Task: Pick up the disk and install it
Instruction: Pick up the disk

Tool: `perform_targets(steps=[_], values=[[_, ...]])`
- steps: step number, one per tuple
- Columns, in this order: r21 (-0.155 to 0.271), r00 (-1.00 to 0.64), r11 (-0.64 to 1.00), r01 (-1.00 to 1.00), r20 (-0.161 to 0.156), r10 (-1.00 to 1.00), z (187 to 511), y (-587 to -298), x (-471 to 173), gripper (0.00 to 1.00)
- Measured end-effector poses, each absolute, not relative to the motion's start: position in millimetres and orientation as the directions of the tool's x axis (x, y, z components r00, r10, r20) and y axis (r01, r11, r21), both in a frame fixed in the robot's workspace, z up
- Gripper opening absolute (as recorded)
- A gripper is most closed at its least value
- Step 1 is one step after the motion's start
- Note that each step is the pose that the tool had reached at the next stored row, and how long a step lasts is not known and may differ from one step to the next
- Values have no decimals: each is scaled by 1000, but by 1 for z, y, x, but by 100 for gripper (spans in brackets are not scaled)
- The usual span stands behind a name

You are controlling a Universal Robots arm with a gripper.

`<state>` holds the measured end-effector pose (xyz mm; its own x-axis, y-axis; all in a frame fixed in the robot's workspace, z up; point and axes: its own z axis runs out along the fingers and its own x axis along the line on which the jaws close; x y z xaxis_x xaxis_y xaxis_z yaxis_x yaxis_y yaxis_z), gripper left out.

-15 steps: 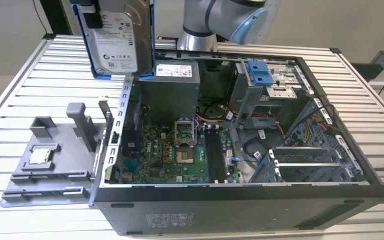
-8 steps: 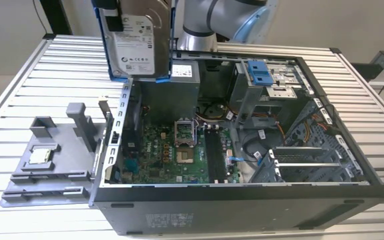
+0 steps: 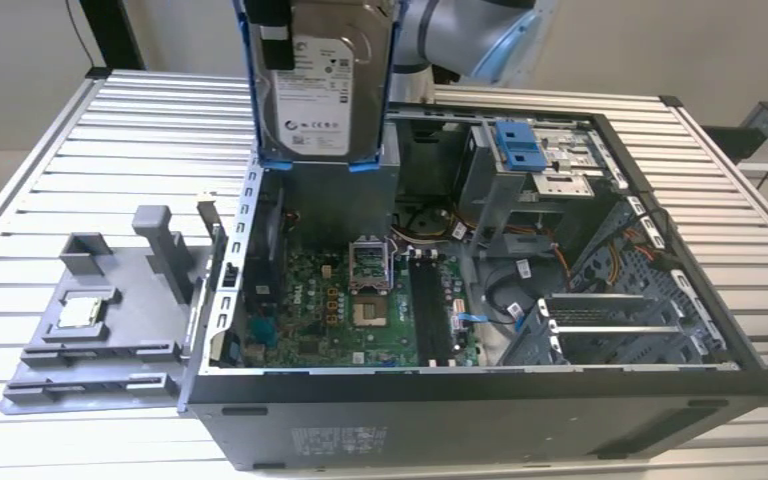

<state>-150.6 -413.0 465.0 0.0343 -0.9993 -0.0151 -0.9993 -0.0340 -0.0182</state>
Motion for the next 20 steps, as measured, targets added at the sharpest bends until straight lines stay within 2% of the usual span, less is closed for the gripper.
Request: perform_targets(steps=[20], values=[[-8,35,-35,-999,-16,-999,465,-436,-71,0]])
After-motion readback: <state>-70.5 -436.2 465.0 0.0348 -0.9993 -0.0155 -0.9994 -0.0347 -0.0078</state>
